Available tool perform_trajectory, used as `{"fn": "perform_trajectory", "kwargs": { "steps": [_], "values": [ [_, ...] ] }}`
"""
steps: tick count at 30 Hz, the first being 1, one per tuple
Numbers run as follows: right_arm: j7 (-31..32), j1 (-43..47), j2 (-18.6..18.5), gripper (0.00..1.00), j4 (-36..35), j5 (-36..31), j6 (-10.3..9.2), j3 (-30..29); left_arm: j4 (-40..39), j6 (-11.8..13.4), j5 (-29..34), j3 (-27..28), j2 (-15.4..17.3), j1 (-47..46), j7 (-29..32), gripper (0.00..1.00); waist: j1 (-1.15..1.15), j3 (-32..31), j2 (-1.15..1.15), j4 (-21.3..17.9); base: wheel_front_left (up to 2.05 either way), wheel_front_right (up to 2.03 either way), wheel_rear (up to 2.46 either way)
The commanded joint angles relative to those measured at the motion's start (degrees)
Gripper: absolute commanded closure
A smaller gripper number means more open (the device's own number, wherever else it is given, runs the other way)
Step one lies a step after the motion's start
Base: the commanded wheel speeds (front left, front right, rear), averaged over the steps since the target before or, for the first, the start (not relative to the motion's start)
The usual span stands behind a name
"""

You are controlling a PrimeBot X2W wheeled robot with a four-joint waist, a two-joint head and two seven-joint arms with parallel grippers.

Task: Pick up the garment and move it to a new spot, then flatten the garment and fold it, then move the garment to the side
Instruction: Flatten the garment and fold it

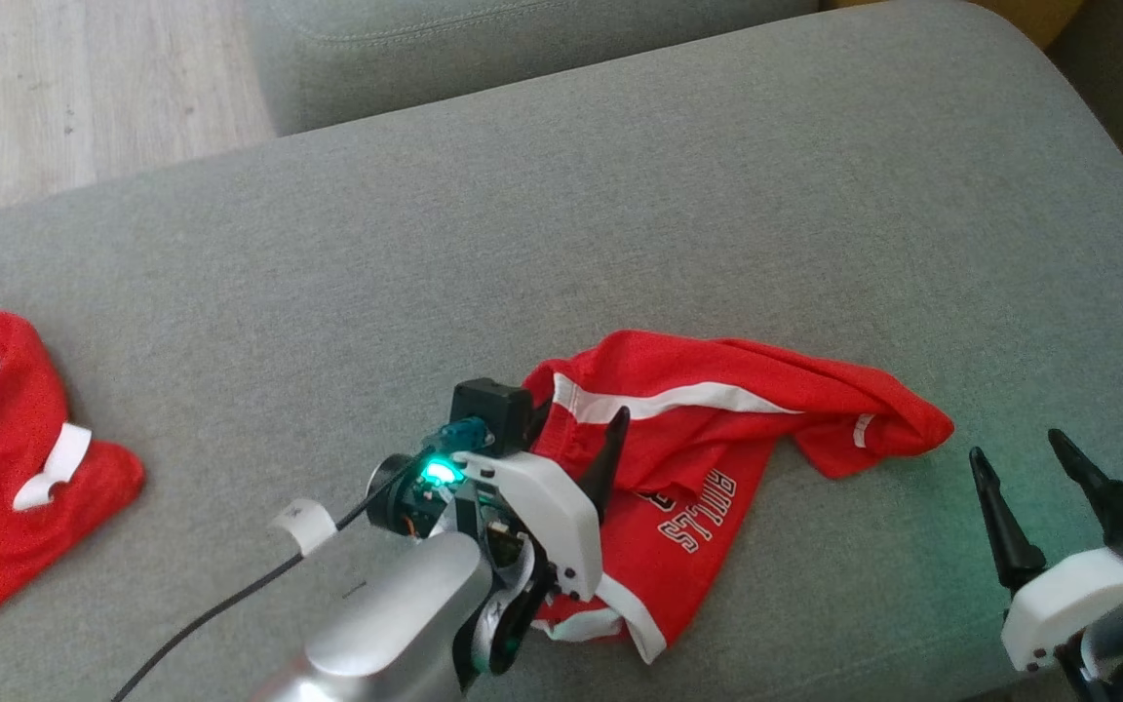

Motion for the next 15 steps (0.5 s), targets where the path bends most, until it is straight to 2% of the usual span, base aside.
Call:
{"fn": "perform_trajectory", "kwargs": {
  "steps": [1, 4, 6, 7, 8, 9, 10, 11, 15],
  "values": [
    [-0.67, -0.74, -1.22, 0.00, -1.45, -0.01, -0.04, 0.88, -1.65, -0.41, -0.86, 2.64, -0.29, -1.00, -0.95, 0.00, 0.00, -0.06, 0.00, 0.12, 0.00, 0.00, 0.00],
    [-0.71, -0.76, -1.33, 0.00, -1.35, -0.05, -0.04, 0.82, -1.36, -0.85, -1.81, 3.11, -0.64, -0.70, -1.25, 0.00, 0.00, -0.12, 0.00, 0.28, 0.00, 0.00, 0.00],
    [-0.71, -0.83, -1.37, 0.00, -1.32, -0.08, -0.04, 0.92, -1.13, -1.05, -2.46, 3.62, -0.96, -0.52, -1.79, 0.16, 0.00, -0.14, 0.00, 0.33, 0.00, 0.00, 0.00],
    [-0.71, -0.92, -1.37, 0.00, -1.30, -0.07, -0.04, 0.99, -0.97, -1.10, -2.77, 3.91, -1.14, -0.48, -2.09, 0.33, 0.00, -0.13, 0.00, 0.35, 0.00, 0.00, 0.00],
    [-0.71, -0.92, -1.37, 0.00, -1.30, -0.07, -0.04, 0.99, -0.97, -1.10, -2.77, 3.91, -1.14, -0.48, -2.09, 0.33, 0.00, -0.13, 0.00, 0.35, 0.00, 0.00, 0.00],
    [-0.71, -1.00, -1.38, 0.00, -1.29, -0.05, -0.04, 1.08, -0.77, -1.20, -2.96, 4.05, -1.28, -0.51, -2.28, 0.54, 0.00, -0.15, 0.00, 0.35, 0.00, 0.00, 0.00],
    [-0.72, -1.06, -1.38, 0.00, -1.28, -0.04, -0.04, 1.17, -0.55, -1.31, -3.10, 4.13, -1.40, -0.58, -2.41, 0.65, 0.00, -0.16, 0.00, 0.35, 0.00, 0.00, 0.00],
    [-0.73, -1.10, -1.39, 0.00, -1.26, -0.04, -0.04, 1.25, -0.32, -1.36, -3.16, 4.23, -1.50, -0.71, -2.63, 1.00, 0.00, -0.16, 0.00, 0.34, 0.00, 0.00, 0.00],
    [-0.77, -1.14, -1.42, 0.00, -1.10, -0.02, -0.04, 1.55, 0.80, -1.99, -3.43, 4.37, -1.67, -1.18, -3.03, 1.00, 0.00, -0.33, 0.00, 0.27, 0.00, 0.00, 0.00]
  ]
}}
